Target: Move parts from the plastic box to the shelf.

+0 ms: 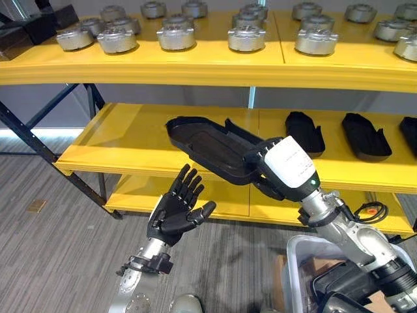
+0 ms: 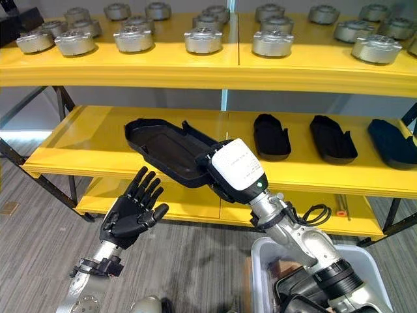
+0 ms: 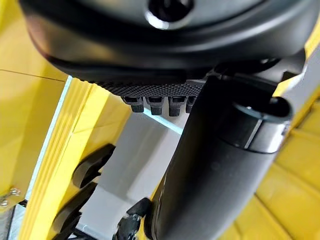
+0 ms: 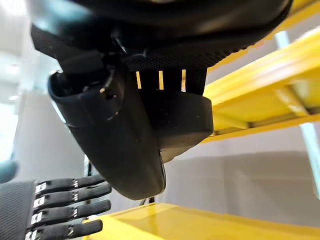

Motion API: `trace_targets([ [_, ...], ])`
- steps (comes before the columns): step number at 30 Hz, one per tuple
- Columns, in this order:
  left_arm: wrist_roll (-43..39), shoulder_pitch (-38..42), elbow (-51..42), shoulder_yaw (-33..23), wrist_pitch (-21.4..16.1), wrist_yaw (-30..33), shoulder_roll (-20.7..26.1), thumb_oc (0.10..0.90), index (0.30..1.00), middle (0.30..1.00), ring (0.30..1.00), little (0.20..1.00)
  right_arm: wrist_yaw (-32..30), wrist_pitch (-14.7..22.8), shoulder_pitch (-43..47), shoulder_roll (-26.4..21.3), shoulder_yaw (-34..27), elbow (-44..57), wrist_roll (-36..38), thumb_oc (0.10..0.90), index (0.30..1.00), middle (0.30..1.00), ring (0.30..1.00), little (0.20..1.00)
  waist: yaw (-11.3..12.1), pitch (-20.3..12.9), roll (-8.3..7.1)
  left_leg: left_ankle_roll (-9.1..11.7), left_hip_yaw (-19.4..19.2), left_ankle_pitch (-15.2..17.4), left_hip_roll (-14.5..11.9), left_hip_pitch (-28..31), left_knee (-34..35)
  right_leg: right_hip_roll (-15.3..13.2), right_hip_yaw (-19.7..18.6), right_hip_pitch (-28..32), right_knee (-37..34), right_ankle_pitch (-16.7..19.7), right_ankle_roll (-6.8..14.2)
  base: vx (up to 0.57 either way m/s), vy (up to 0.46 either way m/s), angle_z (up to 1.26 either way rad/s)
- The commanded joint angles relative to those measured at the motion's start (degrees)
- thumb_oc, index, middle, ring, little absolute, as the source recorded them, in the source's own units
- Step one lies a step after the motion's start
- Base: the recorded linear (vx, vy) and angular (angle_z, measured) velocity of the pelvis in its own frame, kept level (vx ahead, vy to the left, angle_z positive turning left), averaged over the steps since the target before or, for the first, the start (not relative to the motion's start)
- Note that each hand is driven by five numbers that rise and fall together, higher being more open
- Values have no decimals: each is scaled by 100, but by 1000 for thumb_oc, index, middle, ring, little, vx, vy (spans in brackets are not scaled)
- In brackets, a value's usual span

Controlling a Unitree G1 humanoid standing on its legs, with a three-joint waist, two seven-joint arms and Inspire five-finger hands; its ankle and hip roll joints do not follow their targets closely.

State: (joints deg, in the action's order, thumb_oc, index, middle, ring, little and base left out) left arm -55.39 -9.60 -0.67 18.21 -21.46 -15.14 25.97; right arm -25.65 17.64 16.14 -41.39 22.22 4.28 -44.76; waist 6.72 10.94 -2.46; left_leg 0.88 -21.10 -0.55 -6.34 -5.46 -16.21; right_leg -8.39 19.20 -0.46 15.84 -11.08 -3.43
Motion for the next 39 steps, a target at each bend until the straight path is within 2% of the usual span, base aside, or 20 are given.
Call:
trace_targets([
  [1, 101, 347, -691, -253, -360, -167, -2, 900, 1000, 1000, 1000, 1000, -700, -227, 430, 121, -270, 447, 549, 400, 300, 300, 300, 300, 79, -174, 176, 402, 152, -134, -298, -34, 605, 477, -39, 1004, -1316, 451, 371, 112, 99, -7],
  [2, 95, 333, -684, -258, -361, -203, -7, 900, 1000, 1000, 1000, 1000, -718, -228, 389, 136, -290, 447, 533, 400, 300, 300, 300, 300, 82, -173, 194, 422, 153, -252, -322, -65, 774, 480, -41, 1014, -1306, 447, 381, 143, 110, -4],
  [3, 34, 278, -649, -294, -361, -341, -11, 900, 1000, 1000, 1000, 1000, -780, -253, 258, 184, -359, 444, 514, 400, 300, 300, 300, 300, 87, -141, 249, 477, 92, -541, -428, -169, 1072, 485, -13, 1068, -1258, 411, 396, 217, 123, 3],
  [4, -20, 227, -590, -328, -350, -488, -18, 900, 1000, 1000, 1000, 1000, -822, -264, 145, 224, -413, 421, 521, 400, 300, 300, 300, 300, 91, -141, 257, 567, 79, -632, -484, -220, 1210, 450, 19, 1132, -1186, 298, 421, 199, 109, 8],
  [6, -64, 207, -523, -352, -363, -617, -5, 900, 1000, 1000, 1000, 1000, -872, -255, 80, 276, -429, 390, 453, 400, 300, 300, 300, 300, 105, -131, 271, 580, 51, -746, -557, -285, 1231, 430, 100, 1130, -1072, 224, 404, 160, 121, 10],
  [10, 88, 199, -516, -340, -388, -584, 41, 900, 1000, 1000, 1000, 1000, -896, -459, 80, 362, -286, 355, 427, 400, 300, 300, 300, 300, 118, -130, 283, 447, -135, -558, -495, -51, 1293, 395, 289, 1129, -751, -18, 391, 188, 174, -5],
  [14, 338, 116, -465, -368, -241, -537, 211, 900, 1000, 1000, 1000, 1000, -1012, -543, -21, 468, -205, 157, 504, 400, 300, 300, 300, 300, 213, -132, 219, 113, -102, 37, -224, 104, 947, 320, 331, 1182, -368, -337, 333, 288, 181, 1],
  [20, 317, -125, -488, -548, -197, -654, 368, 900, 1000, 1000, 1000, 1000, -1212, -591, -4, 606, -111, -2, 456, 400, 300, 300, 300, 300, 381, -91, 226, -60, 70, 284, 83, 54, 756, 235, 293, 1068, -236, -371, 394, 162, 102, 6],
  [23, 278, -203, -446, -562, -265, -766, 400, 900, 1000, 1000, 1000, 1000, -1312, -815, 146, 678, -14, -42, 403, 400, 300, 300, 300, 300, 488, 15, 216, -131, 180, 428, 217, -158, 508, 208, 233, 938, -142, -409, 415, 104, 90, -1],
  [28, 367, -196, -377, -480, -409, -1006, 414, 900, 1000, 1000, 1000, 1000, -1456, -995, 301, 716, 47, -112, 328, 400, 300, 300, 300, 300, 538, 64, 178, -256, 207, 583, 345, -182, 422, 271, 218, 822, 126, -549, 438, 76, 90, 3],
  [32, 172, -177, -426, -441, -210, -1044, 441, 900, 1000, 1000, 1000, 1000, -1427, -1081, 361, 690, 57, -148, 283, 400, 300, 300, 300, 300, 550, -3, 126, -404, 203, 743, 521, -46, 462, 324, 231, 825, 342, -588, 492, 108, 117, -5],
  [33, -31, -166, -405, -398, -109, -1119, 425, 900, 1000, 1000, 1000, 1000, -1427, -1128, 391, 697, 63, -174, 276, 400, 300, 300, 300, 300, 551, -30, 98, -482, 191, 822, 605, -13, 467, 341, 246, 811, 497, -544, 541, 118, 177, -5],
  [35, -245, -164, -357, -356, -49, -1205, 390, 900, 1000, 1000, 1000, 1000, -1448, -1245, 443, 718, 66, -246, 265, 400, 300, 300, 300, 300, 558, -74, -6, -712, 172, 1000, 874, 68, 516, 359, 219, 779, 960, -165, 809, 133, 211, 3],
  [36, -213, -147, -363, -328, -34, -1254, 387, 900, 1000, 1000, 1000, 1000, -1487, -1297, 462, 739, 58, -302, 261, 400, 300, 300, 300, 300, 572, -98, -52, -819, 155, 1055, 986, 109, 547, 370, 238, 770, 1294, 144, 980, 54, 145, 13],
  [37, -145, -126, -371, -284, 1, -1302, 372, 900, 1000, 1000, 1000, 1000, -1513, -1360, 506, 781, 50, -358, 276, 400, 300, 300, 300, 300, 586, -127, -69, -945, 40, 969, 1039, 142, 641, 417, 336, 672, 1625, 561, 1100, 58, 139, 17],
  [39, -13, -79, -402, -170, 26, -1191, 315, 900, 1000, 1000, 1000, 1000, -1550, -1390, 573, 881, 83, -473, 307, 400, 300, 300, 300, 300, 543, -125, -90, -1073, 48, 1051, 1134, 232, 676, 424, 298, 314, 2289, 1046, 1383, 71, 89, 12],
])
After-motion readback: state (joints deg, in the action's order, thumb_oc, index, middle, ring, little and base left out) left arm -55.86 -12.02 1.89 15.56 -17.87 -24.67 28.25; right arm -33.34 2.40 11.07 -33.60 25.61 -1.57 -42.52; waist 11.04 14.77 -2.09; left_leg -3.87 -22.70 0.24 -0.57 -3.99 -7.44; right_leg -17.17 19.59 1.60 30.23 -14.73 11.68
